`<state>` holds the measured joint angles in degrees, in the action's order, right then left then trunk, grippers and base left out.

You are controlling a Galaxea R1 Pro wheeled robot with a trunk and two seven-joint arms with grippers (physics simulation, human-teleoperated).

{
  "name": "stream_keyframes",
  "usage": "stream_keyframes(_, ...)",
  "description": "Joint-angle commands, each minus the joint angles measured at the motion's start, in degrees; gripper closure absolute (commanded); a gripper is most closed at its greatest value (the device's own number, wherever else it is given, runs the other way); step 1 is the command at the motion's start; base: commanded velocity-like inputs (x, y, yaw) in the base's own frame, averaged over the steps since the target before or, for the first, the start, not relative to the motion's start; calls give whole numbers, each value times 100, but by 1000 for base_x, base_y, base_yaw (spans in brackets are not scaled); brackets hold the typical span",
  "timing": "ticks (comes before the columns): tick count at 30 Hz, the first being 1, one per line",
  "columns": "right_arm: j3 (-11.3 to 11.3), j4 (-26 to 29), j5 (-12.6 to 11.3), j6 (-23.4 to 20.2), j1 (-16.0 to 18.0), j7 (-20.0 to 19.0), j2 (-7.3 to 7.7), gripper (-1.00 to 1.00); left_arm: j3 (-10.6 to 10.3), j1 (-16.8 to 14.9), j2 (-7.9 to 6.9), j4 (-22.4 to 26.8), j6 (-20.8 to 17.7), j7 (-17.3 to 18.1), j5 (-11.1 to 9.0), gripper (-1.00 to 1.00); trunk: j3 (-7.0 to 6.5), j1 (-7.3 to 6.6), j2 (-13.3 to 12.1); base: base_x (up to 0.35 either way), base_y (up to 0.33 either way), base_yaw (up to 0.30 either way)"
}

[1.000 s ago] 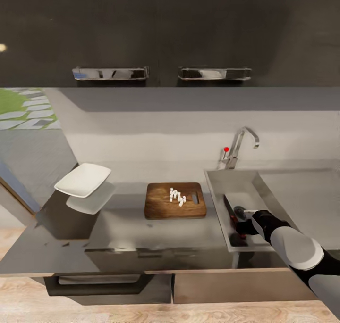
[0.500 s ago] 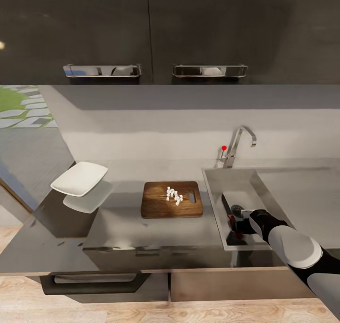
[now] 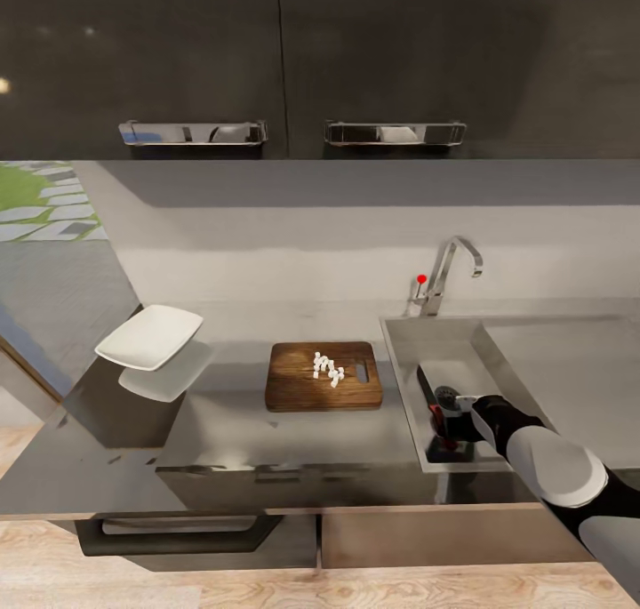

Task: In the kitchen, take the Vidalia onion out of the sink, dice it on the chopping board with the paring knife, put the diced onion into the bowl on the countertop, then place both the paring knife and the chopping board into the sink.

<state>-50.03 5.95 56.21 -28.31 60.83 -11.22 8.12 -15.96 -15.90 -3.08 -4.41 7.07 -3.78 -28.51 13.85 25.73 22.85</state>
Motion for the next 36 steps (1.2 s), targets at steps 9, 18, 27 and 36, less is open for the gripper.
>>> stream_keyframes(9,-1,522,-147,-575,11,-694,-3,-100,-48,-9,32,-16,31,0,-32,-100,12,5,7,0,0,0)
stream_keyframes(18,94,2154,-236,-1114,16,-1353,-533,-100,-48,-9,52,-16,49,0,-32,-100,12,5,7,0,0,0)
stream_keyframes(27,802,3574,-248,-1412,17,-1396,-1103,-100,-48,-9,53,-10,73,0,-32,-100,12,5,7,0,0,0)
stream_keyframes(36,1068,5305,-217,-2127,13,-2506,-1525,-100,-48,-9,53,-7,84,0,-32,-100,12,5,7,0,0,0)
